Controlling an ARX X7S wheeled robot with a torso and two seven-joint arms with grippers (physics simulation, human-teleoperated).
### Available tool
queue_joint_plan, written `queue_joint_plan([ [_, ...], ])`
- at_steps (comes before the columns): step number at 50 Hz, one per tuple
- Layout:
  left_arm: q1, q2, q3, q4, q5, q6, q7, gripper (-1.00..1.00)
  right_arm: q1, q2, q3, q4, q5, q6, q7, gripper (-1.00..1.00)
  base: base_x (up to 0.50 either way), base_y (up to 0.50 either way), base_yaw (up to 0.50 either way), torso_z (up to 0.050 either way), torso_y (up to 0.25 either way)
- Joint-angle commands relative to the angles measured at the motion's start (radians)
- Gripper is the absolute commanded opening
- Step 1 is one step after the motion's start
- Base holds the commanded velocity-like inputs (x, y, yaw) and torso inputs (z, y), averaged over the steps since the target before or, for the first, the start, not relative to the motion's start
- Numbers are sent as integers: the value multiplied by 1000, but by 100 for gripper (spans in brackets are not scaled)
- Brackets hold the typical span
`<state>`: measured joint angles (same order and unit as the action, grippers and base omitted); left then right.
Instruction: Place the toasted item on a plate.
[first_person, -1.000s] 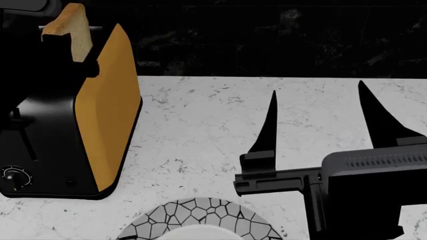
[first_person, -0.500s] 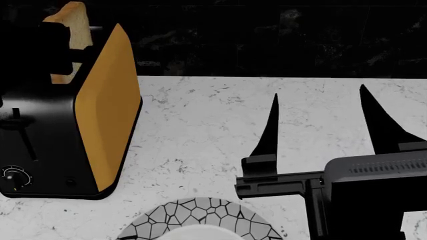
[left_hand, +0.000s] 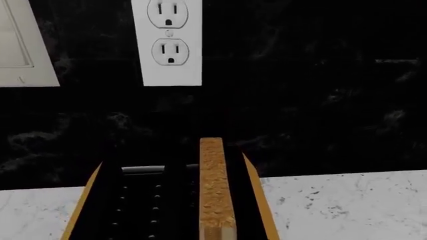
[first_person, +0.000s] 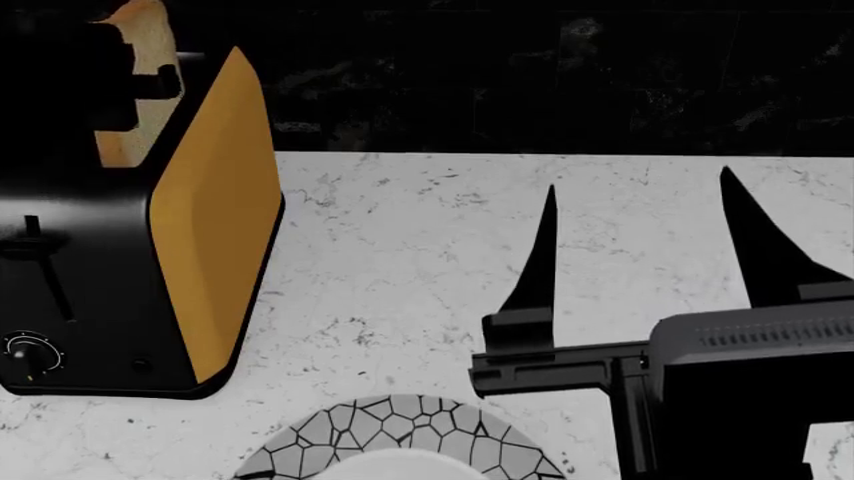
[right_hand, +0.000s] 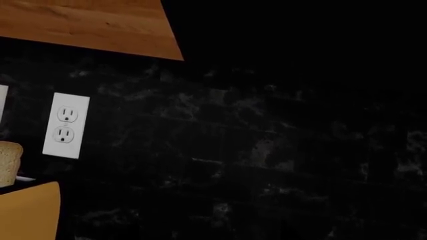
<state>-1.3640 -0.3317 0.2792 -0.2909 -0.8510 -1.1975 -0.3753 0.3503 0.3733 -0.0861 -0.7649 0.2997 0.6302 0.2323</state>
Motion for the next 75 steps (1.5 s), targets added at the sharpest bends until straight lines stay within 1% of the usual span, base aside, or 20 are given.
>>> queue_joint_plan([
  [1,-154,0,-52,383,67,27,-13,-100,13,3,-3,2,7,8,3,100,0,0,3,0,0],
  [11,-185,7,-44,379,62,23,-12,-100,3,5,-1,5,9,-5,5,100,0,0,0,1,2],
  [16,-175,5,-42,383,60,23,-16,-100,-5,6,-3,8,6,-13,7,100,0,0,0,0,0],
  [19,-136,2,-48,407,43,3,-28,-100,-13,6,-1,10,6,-23,8,100,0,0,0,0,0],
  [22,-99,5,-73,435,26,0,-50,-100,-16,6,0,10,7,-24,10,100,0,0,0,0,0],
  [26,-51,13,-115,506,-28,-50,-93,-100,-20,7,0,8,7,-24,13,100,0,0,0,0,0],
  [34,-10,25,-181,603,-105,-120,-167,-100,-25,7,-5,13,6,-35,14,100,0,0,0,0,0],
  [35,0,32,-211,637,-137,-150,-198,-100,-25,5,-6,13,7,-36,14,100,0,0,0,0,0],
  [40,0,31,-211,638,-142,-150,-202,-100,-25,6,-7,13,9,-37,16,100,0,0,0,0,0],
  [41,-7,68,-293,720,-257,-256,-300,-100,-21,6,-9,14,8,-34,17,100,0,0,3,0,0],
  [43,-20,89,-324,743,-309,-303,-350,-100,-20,6,-10,13,9,-35,17,100,0,0,0,0,0],
  [46,-24,91,-324,752,-331,-313,-368,-100,-21,6,-10,14,9,-36,19,100,-3,0,0,0,0],
  [47,-12,117,-344,784,-378,-338,-412,-100,-22,7,-12,15,7,-38,19,100,0,0,0,0,0],
  [49,-19,126,-362,793,-451,-362,-477,-100,-20,6,-14,19,7,-39,19,100,0,0,0,0,0],
  [51,-24,126,-370,796,-563,-364,-577,-100,-18,6,-14,20,9,-40,19,100,0,0,0,0,0],
  [56,-40,115,-343,801,-795,-331,-790,-100,-18,6,-13,20,13,-42,20,100,0,0,0,0,0],
  [63,16,113,-307,853,-930,-259,-916,-100,-13,10,-13,18,16,-39,20,100,0,0,0,0,0],
  [69,22,116,-254,891,-1037,-186,-1018,-100,-11,8,-21,28,13,-47,21,100,0,0,0,0,0],
  [71,9,112,-223,917,-1106,-139,-1083,-100,-10,8,-25,31,12,-49,21,100,0,0,0,0,0],
  [75,19,133,-192,960,-1176,-58,-1141,-100,-10,8,-25,32,13,-51,22,100,0,0,0,0,0],
])
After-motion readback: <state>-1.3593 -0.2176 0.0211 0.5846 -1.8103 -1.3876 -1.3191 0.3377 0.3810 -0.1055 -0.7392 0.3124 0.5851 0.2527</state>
